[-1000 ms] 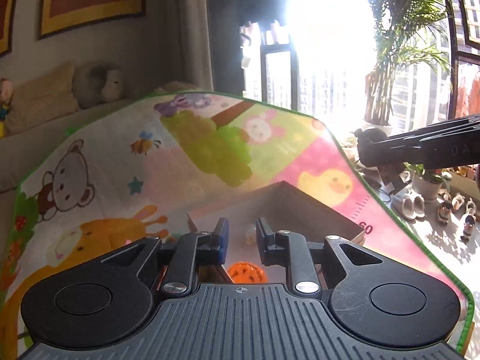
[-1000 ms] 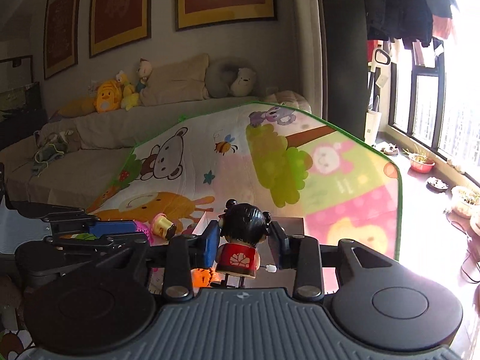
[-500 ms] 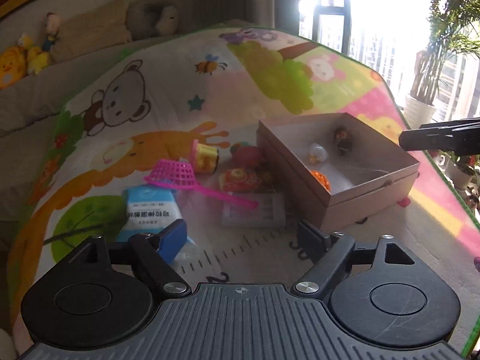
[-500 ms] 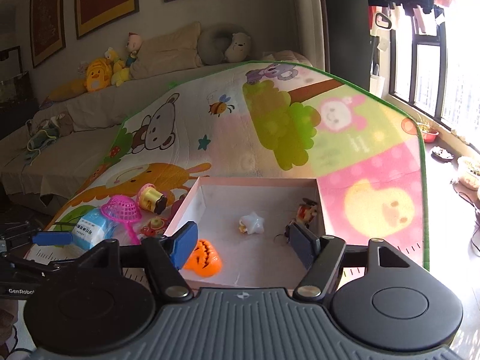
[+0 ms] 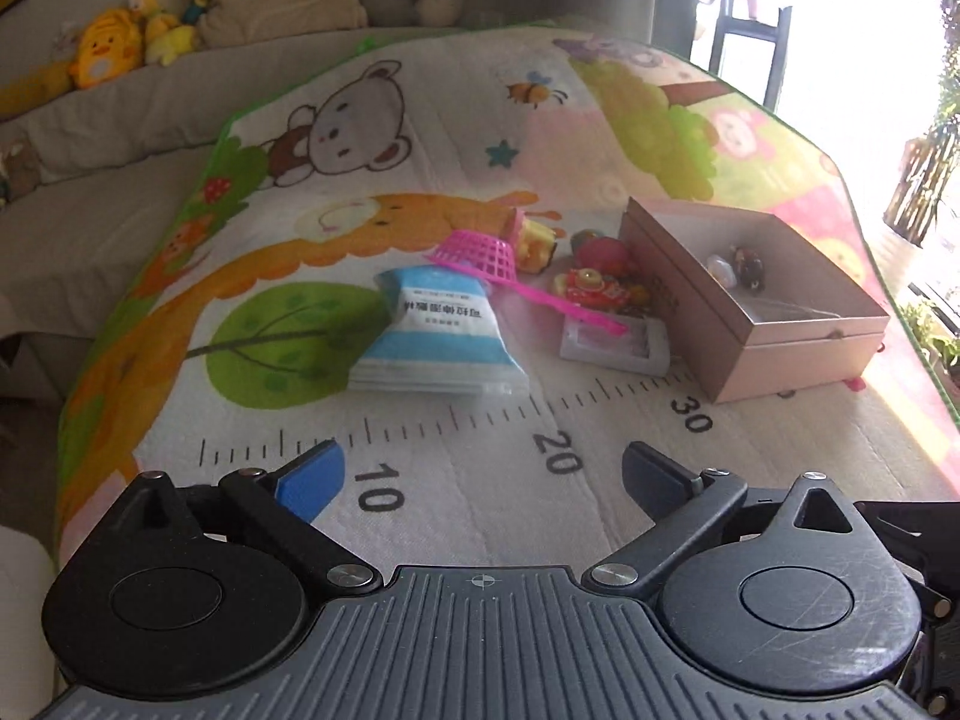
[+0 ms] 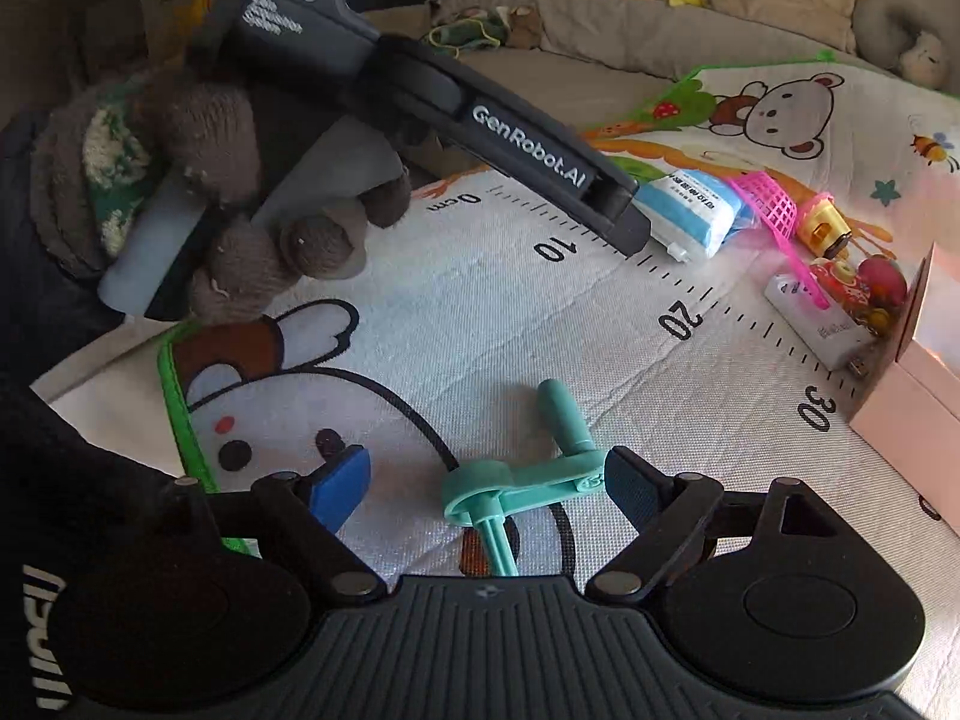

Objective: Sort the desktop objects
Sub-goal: 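Grasp the teal crank piece with the right tool and drop it in the box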

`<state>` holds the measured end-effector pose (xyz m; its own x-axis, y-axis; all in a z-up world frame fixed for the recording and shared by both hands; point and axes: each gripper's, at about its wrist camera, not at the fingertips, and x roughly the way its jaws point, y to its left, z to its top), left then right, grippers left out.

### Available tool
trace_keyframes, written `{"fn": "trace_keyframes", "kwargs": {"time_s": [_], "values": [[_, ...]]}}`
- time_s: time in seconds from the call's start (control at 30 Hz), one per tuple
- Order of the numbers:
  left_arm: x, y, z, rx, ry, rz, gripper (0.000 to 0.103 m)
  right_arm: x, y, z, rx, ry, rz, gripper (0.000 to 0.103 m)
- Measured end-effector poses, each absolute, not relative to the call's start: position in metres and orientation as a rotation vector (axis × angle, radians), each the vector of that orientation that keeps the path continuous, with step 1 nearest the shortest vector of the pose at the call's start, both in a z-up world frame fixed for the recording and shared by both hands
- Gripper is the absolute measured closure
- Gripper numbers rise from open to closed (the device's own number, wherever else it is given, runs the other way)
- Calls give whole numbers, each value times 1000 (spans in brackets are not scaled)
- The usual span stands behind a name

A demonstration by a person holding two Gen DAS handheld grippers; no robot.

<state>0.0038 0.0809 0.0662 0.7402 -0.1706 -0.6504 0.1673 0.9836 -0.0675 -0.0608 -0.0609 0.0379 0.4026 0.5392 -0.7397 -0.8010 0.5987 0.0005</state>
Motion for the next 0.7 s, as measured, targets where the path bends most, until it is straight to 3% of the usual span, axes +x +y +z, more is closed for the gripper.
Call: {"fn": "trace_keyframes", "kwargs": {"time_s": [0.07,0.13,0.2,0.5,0.7], "values": [[3,82,64,-10,718,-187,1,-53,-62,31,-379,803,831,18],[3,81,61,-10,729,-185,1,-51,-70,33,-348,805,814,29],[5,80,57,-11,741,-188,1,-50,-76,38,-347,807,783,71],[2,65,49,-12,762,-239,1,-41,-128,48,-282,798,567,74],[-10,41,49,25,764,-360,1,-43,-171,117,-247,627,437,74]]}}
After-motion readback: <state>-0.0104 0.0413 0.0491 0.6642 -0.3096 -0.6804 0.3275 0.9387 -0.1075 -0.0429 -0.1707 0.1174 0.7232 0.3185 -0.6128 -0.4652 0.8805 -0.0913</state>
